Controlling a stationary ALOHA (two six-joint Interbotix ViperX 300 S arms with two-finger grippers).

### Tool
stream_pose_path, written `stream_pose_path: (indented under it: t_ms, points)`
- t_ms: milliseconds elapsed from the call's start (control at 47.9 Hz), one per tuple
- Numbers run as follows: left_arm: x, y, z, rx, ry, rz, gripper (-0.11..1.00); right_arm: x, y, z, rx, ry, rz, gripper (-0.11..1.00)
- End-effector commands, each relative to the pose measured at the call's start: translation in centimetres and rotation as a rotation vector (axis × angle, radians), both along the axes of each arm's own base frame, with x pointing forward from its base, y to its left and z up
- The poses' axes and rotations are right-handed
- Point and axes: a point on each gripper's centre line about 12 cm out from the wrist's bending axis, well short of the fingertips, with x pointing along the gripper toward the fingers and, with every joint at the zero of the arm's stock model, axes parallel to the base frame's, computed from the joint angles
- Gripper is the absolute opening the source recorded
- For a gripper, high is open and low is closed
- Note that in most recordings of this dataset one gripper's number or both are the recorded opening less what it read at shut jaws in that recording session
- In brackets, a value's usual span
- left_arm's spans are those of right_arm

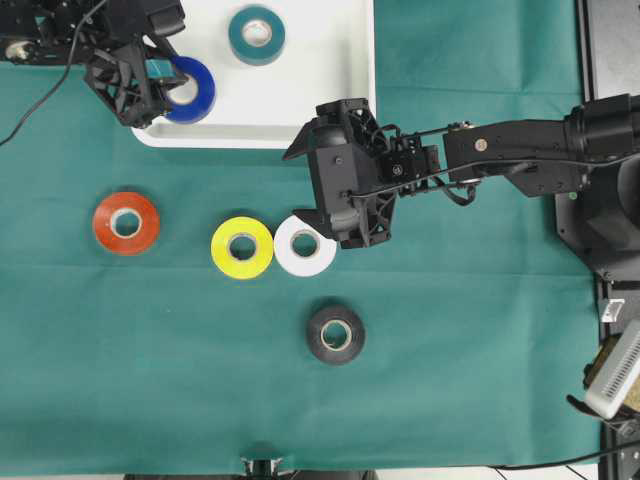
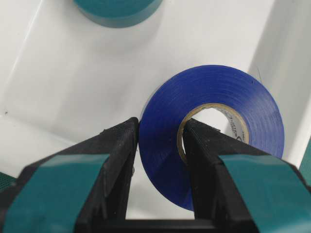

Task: Put the tape alternately from left to right into the white case.
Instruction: 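Carry the blue roll into the tray and open the left gripper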

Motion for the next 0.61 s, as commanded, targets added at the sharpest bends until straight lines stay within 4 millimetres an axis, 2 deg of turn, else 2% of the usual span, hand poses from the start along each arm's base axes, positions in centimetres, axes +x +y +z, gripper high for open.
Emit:
stream_pose_path:
  t_ms: [0,480,522,584]
  points:
    - [0.54,0.33,1.16,0.016,-0.038,0.002,0.28,0.14,0.07,1.34,0.002,-0.040,0.001,0.79]
    - [0.25,0.22,0.76,0.017,-0.018,-0.007,0.28,0.16,0.08,1.36,0.001,-0.043,0.003,0.79]
    - [0.17,0.19,0.66,0.022,-0.013,-0.015,0.33,0.17,0.09,1.38,0.003,-0.044,0.002,0.79]
    - [0.05,0.14,0.52,0.030,-0.005,-0.027,0.53,0.08,0.08,1.26,0.003,-0.040,0.002,0.79]
